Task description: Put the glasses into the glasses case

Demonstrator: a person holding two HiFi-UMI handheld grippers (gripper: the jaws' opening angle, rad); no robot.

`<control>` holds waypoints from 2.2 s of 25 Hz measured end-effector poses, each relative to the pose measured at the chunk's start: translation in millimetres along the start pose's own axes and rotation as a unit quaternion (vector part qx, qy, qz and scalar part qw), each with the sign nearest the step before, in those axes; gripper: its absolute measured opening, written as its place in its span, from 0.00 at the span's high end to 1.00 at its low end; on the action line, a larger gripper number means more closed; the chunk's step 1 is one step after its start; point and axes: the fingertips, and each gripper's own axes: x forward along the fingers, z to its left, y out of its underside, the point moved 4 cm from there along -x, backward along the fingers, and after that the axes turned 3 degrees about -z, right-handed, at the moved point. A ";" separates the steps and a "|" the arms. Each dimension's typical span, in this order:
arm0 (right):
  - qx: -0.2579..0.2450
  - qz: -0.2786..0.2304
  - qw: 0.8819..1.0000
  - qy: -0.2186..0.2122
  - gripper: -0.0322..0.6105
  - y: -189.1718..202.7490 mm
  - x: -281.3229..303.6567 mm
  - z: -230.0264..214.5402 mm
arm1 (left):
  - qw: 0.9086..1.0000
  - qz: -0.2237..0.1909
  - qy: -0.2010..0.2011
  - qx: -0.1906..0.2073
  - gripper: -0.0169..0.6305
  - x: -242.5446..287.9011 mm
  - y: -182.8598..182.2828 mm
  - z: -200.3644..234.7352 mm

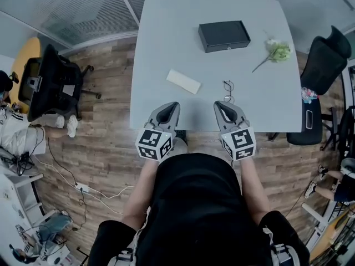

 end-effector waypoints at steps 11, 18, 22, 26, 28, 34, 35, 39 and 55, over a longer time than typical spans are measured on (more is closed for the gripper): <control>0.001 0.043 0.999 0.030 0.87 2.8 54.5 7.8 | 0.998 0.043 0.034 -0.003 0.94 29.1 5.3 65.5; -0.006 0.073 0.996 0.048 0.81 6.8 91.2 13.0 | 0.996 0.072 0.058 -0.002 0.94 48.4 16.1 104.4; -0.018 0.088 0.995 0.053 0.75 9.6 102.3 19.1 | 0.994 0.093 0.061 0.002 0.94 58.6 27.3 118.9; -0.028 0.107 0.993 0.050 0.73 18.5 109.1 21.9 | 0.992 0.112 0.061 -0.004 0.94 67.7 39.6 127.5; -0.036 0.117 0.991 0.048 0.73 23.0 112.2 21.1 | 0.990 0.123 0.061 -0.006 0.94 71.7 46.4 129.4; -0.053 0.140 0.988 0.035 0.69 38.8 126.8 14.1 | 0.988 0.149 0.050 -0.008 0.94 86.7 64.2 137.2; -0.059 0.145 0.987 0.032 0.68 40.8 130.6 13.3 | 0.987 0.151 0.047 -0.009 0.94 89.3 66.5 139.2; -0.096 0.151 0.983 0.029 0.67 48.2 146.7 8.2 | 0.986 0.161 0.039 -0.011 0.94 101.7 75.0 148.6; -0.223 0.203 0.953 -0.001 0.55 84.1 195.4 1.4 | 0.980 0.196 0.012 -0.018 0.94 137.2 107.4 172.7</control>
